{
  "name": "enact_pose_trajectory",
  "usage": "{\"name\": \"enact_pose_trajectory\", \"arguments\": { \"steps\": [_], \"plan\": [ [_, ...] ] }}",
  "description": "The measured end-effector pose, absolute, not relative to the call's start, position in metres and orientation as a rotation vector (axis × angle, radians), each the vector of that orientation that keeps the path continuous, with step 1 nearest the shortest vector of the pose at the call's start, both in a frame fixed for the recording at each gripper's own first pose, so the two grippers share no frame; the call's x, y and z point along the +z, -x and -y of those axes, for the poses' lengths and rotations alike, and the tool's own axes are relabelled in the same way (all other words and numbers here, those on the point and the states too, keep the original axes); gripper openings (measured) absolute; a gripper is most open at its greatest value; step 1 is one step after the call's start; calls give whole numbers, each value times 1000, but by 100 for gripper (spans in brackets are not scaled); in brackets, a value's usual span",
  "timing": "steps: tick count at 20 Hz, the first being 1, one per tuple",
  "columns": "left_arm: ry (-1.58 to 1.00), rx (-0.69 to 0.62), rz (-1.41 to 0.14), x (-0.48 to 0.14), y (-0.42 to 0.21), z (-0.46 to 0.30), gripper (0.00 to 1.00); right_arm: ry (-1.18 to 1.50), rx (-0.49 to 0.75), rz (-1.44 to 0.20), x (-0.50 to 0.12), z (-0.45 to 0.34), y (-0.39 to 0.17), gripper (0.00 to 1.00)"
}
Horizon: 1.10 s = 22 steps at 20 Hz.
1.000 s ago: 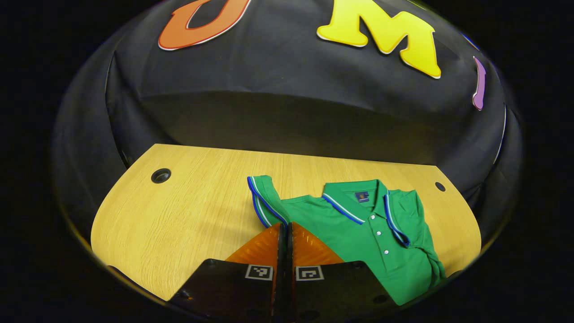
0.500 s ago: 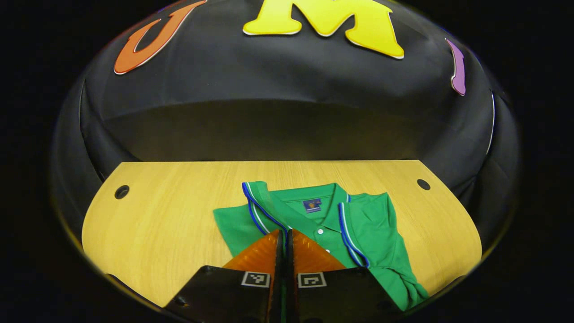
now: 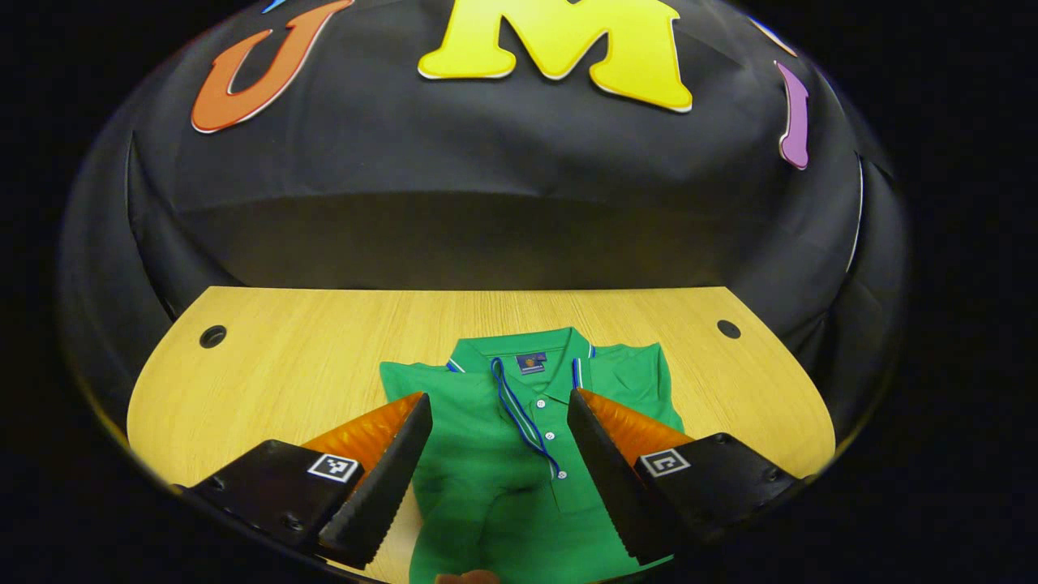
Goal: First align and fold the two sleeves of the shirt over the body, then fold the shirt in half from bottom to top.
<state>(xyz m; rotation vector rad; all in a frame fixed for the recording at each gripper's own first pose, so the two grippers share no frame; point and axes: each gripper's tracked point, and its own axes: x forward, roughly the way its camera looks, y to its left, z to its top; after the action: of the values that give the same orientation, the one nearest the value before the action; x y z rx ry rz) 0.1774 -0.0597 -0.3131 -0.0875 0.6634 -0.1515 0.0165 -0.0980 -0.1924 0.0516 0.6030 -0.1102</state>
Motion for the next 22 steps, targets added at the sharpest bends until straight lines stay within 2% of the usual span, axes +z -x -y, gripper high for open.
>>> {"name": "enact_pose_trajectory", "arguments": {
  "steps": [2, 6, 11, 12, 16, 22],
  "plan": [
    [97, -127, -632, -293, -163, 46, 100, -37, -26, -570, -188, 82, -20, 94],
    [99, -103, -568, -245, -116, 15, 100, -20, 78, -596, -199, 70, -17, 96],
    [44, -82, -537, -215, -42, -23, 100, -3, 120, -634, -216, 75, -3, 96],
    [35, -91, -551, -215, -26, -27, 100, 0, 130, -655, -221, 74, 2, 93],
    [18, -159, -671, -241, 41, -32, 100, 43, 171, -740, -247, 82, 37, 96],
    [-13, -297, -998, -313, 136, -34, 100, 88, 245, -979, -315, 95, 113, 94]
  ]
}}
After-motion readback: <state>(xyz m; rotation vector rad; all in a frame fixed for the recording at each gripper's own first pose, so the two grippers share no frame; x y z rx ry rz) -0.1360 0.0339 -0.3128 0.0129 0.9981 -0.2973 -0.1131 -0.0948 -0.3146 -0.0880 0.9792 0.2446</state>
